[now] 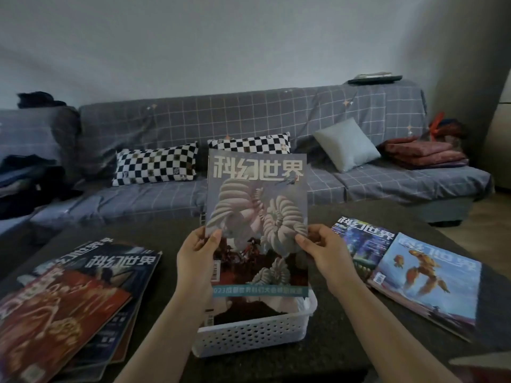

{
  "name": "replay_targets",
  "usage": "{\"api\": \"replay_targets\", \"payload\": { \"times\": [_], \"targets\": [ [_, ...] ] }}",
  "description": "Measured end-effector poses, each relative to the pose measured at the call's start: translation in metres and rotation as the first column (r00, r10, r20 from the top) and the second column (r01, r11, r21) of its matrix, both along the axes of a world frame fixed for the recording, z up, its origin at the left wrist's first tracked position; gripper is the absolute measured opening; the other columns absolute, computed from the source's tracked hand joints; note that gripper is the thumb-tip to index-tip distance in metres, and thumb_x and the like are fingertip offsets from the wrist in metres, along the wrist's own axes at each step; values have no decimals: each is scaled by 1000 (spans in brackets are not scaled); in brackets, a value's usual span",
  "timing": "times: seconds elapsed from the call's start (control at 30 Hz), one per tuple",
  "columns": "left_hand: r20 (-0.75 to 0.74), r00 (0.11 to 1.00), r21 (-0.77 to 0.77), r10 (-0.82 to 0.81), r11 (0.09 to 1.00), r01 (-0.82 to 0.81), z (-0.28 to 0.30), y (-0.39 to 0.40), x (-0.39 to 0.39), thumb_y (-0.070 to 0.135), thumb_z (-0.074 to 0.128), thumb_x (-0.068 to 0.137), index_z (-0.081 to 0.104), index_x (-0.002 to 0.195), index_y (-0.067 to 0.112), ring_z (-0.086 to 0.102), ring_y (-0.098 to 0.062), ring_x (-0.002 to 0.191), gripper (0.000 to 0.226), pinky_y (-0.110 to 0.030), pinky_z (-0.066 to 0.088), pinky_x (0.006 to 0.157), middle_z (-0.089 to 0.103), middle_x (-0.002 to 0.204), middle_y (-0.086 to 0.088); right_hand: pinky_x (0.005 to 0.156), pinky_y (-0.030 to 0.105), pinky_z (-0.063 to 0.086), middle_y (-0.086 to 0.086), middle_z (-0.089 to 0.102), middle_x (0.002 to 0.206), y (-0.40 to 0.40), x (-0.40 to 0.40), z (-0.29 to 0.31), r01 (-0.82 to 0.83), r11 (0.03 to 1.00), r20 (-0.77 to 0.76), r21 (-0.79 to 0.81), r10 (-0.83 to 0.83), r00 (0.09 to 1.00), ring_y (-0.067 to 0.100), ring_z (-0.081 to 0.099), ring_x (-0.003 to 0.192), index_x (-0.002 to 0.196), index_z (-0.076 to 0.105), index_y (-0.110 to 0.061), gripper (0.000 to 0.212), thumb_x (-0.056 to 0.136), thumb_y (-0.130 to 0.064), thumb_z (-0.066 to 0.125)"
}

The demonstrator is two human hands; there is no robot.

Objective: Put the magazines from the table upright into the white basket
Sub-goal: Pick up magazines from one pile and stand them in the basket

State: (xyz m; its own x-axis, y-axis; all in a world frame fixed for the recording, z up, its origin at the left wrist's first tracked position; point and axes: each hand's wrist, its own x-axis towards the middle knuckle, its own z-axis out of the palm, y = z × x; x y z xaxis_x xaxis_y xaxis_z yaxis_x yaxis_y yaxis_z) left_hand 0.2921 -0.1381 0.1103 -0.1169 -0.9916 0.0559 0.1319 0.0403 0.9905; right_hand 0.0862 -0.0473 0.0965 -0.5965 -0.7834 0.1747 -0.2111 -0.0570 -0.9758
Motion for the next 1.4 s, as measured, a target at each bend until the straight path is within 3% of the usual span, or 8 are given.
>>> {"api": "replay_targets", "payload": {
  "times": [0.07,0.2,0.37,0.47,0.67,0.83,1.1,1.4],
  "targets": [
    [-2,1000,21,-8,1000,8,-9,-7,12,26,66,88,68,94,24,71,-32,84,7,-56,56,78,74,90,-8,73,34,54,-2,67,83,-11,10,-6,-17,1000,-20,16,18,1000,17,64,82,91,62,-28,12,84,-22,69],
    [104,995,38,6,999,-10,-28,-16,28,22,65,89,66,98,22,72,-21,73,9,-37,56,62,75,84,-2,60,19,43,-10,63,78,-24,18,-20,1,997,-138,83,11,990,10,60,74,90,61,-28,11,84,-23,69],
    [444,896,-96,22,995,24,-47,-20,37,26,71,84,65,84,27,68,-11,69,6,-26,48,58,72,76,1,52,20,38,-7,62,75,-27,20,-38,81,973,-358,216,2,934,6,55,67,88,59,-22,11,85,-30,67],
    [566,822,-131,57,991,21,-53,-20,37,29,73,81,63,93,24,64,-13,79,17,-22,41,57,67,86,2,52,17,34,-7,57,77,-26,22,-44,104,961,-446,256,22,895,9,52,70,89,56,-20,13,86,-29,64],
    [583,801,-215,136,977,-9,-58,-17,40,24,71,83,50,136,26,59,-18,99,57,-33,52,85,53,123,-6,55,9,31,-5,60,90,-21,27,-49,101,971,-478,215,14,878,-1,50,73,94,52,-24,17,85,-27,66],
    [559,820,-228,126,974,6,-61,-20,41,24,68,86,51,136,26,57,-11,96,53,-22,46,78,54,118,-2,55,8,35,-11,52,93,-20,28,-50,112,972,-488,208,4,873,-1,50,76,129,48,-17,47,86,-25,65],
    [560,817,-229,138,973,-7,-63,-21,41,26,68,86,54,134,21,56,-6,90,50,-14,41,70,54,112,2,79,18,38,2,47,112,-22,25,-53,188,950,-553,247,-21,833,12,49,98,122,57,-10,38,88,-26,63],
    [557,817,-263,151,965,1,-58,-13,40,27,65,88,67,115,21,59,-7,90,28,-20,45,71,60,108,-1,79,20,37,-2,43,106,-21,23,-50,153,956,-479,249,-15,878,11,48,94,123,58,-10,40,87,-29,63]
  ]
}}
